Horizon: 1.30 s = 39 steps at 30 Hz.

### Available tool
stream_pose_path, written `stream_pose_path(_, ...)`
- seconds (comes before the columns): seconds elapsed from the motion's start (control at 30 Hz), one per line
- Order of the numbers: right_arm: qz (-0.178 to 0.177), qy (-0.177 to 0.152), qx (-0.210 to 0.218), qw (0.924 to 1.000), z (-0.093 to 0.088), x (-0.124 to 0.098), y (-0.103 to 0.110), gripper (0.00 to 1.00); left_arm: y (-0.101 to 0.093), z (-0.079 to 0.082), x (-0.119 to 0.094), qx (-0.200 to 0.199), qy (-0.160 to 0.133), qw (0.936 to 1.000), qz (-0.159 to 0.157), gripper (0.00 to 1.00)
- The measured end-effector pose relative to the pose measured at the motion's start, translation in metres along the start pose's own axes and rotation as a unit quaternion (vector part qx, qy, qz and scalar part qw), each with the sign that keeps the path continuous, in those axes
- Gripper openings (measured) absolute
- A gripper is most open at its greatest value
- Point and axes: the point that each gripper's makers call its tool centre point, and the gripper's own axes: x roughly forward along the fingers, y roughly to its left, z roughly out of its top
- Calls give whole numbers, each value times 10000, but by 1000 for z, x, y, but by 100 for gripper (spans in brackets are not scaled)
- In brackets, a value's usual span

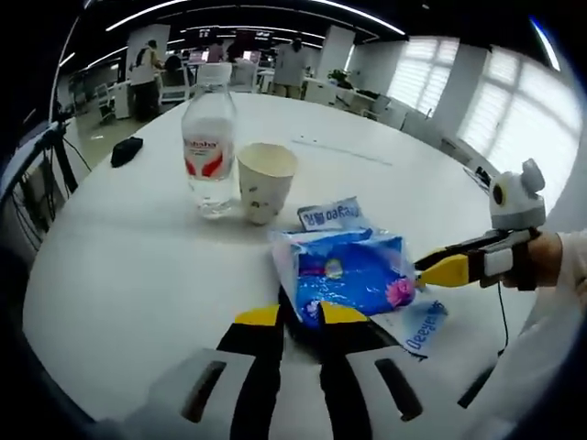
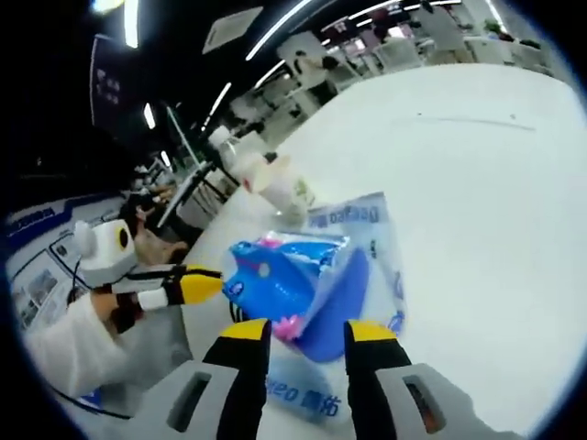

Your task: Arrange the tabletop items into an orderly group along one side of the table until the central work area is clear of visible clutter.

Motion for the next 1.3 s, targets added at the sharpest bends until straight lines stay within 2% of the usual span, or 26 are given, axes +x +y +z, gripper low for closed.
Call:
stream_pose_path(0.1,26,62,-102,9999,-4,2,2,20,1,-2,1,102,54,9999,-5,0)
stream_pose_path(0.2,-154,128,-321,9993,-6,4,-4,0,2,-3,1,124,51,9999,-25,0)
stream_pose_path(0.37,-173,52,-149,9997,-3,4,-10,0,-2,-3,1,96,58,9999,-71,0)
stream_pose_path(0.57,-118,-26,-10,9999,-3,-11,-11,0,-16,3,0,239,-23,9996,-162,0)
stream_pose_path(0.73,-177,-238,299,9991,0,-25,-29,0,-33,3,4,332,39,9990,-312,0)
stream_pose_path(0.83,-262,-442,664,9965,2,-37,-39,0,-48,3,10,394,94,9982,-441,0)
stream_pose_path(1.1,-500,-677,637,9944,1,-63,-60,0,-91,15,30,717,223,9941,-782,0)
stream_pose_path(1.13,-573,-740,676,9933,1,-69,-68,0,-99,18,33,789,213,9929,-864,0)
stream_pose_path(1.2,-694,-922,939,9889,5,-79,-83,0,-101,22,39,831,243,9914,-981,0)
stream_pose_path(1.27,-777,-1032,1039,9862,6,-87,-92,0,-117,22,46,853,289,9896,-1120,0)
stream_pose_path(1.3,-825,-1072,1047,9853,7,-91,-95,0,-118,22,47,861,304,9892,-1146,0)
